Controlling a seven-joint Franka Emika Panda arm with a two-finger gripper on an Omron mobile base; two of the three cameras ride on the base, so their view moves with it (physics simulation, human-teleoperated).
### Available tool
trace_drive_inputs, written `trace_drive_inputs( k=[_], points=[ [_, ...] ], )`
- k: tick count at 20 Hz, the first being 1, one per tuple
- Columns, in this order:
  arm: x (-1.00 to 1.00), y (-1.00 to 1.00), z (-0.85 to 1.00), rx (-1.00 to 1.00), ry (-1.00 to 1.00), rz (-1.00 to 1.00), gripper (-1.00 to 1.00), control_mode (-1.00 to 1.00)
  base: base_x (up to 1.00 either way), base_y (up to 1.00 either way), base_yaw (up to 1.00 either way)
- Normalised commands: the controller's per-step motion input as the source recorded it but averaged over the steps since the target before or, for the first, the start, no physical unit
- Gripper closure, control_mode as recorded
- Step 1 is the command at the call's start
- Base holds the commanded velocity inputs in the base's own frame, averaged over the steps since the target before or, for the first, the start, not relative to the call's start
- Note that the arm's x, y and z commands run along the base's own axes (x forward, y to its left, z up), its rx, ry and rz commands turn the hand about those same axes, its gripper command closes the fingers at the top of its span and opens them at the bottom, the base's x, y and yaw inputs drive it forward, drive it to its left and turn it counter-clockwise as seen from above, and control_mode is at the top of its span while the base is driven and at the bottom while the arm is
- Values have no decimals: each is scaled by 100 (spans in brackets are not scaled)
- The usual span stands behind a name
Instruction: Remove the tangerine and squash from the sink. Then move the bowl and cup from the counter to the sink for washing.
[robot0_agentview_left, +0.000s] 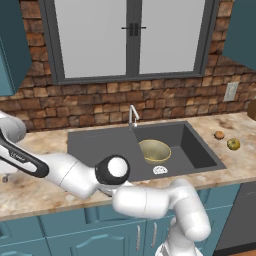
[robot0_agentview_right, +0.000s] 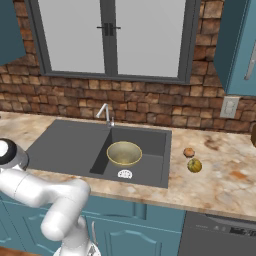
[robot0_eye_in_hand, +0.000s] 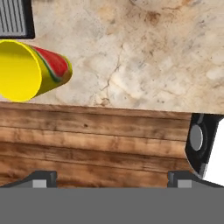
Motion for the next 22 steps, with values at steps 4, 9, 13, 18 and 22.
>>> trace_drive_inputs(
  k=[4, 9, 13, 18, 22],
  points=[
    [4, 4, 0, -11, 3, -21, -100, -100, 0, 0, 0],
    [7, 1, 0, -12, 5, -25, -100, -100, 0, 0, 0],
    [10, 6, 0, -8, 0, -13, -100, -100, 0, 0, 0],
    [0, 13, 0, -6, -2, -1, -100, -100, 0, 0, 0],
    [3, 17, 0, -6, -7, 0, -100, -100, 0, 0, 0]
  ],
)
